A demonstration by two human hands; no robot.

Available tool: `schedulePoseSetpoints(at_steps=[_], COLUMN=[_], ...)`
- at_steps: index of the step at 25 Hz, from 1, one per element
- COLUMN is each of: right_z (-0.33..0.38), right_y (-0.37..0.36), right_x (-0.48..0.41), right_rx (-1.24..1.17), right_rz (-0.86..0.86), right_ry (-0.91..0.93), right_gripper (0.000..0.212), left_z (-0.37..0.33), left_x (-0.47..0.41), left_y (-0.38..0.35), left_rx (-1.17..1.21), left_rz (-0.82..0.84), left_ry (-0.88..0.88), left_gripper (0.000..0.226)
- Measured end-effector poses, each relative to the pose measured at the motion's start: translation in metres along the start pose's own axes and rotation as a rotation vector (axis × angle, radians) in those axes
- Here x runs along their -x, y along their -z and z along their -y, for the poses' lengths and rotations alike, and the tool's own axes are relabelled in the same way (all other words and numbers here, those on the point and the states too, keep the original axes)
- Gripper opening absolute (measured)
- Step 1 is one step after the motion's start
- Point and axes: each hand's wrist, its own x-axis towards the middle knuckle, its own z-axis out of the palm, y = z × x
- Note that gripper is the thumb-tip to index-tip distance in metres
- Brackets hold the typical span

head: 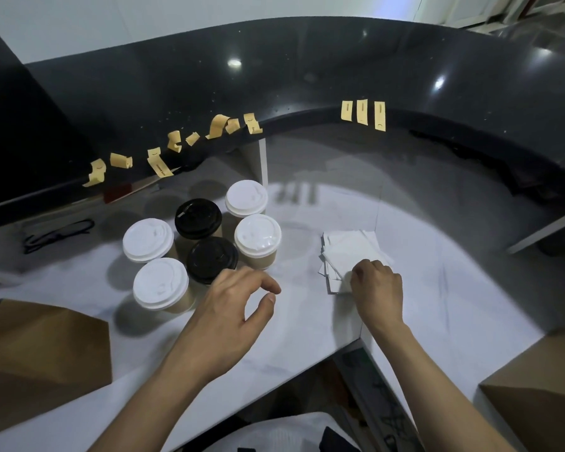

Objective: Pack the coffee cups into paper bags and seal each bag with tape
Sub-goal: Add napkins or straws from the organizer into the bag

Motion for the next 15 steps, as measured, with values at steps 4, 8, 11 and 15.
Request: schedulePoseSetpoints(at_steps=[4,8,11,15], right_z=[0.000,0.003,0.001,-0.008], right_y=[-0.001,0.002,0.011,0.016], right_x=[0.001,0.000,-0.006,-0.014], right_rx=[0.012,0.071,-0.001,-0.137], right_rz=[0.015,0.042,0.022,0.009], right_ry=[0.098,0.134,0.115,0.018], right_gripper=[0.012,0.016,0.034,0.011], left_z=[0.000,0.000,0.000,0.000], left_x=[-0.004,-0.007,-0.009,-0.010], left_y=[-0.003,-0.005,-0.006,-0.008], left_rx=[0.009,0.013,0.021,0.022], left_rz=[0.004,0.007,0.001,0.003], left_ry=[0.006,0.005,0.009,0.009], left_gripper=[0.010,0.015,0.016,0.015])
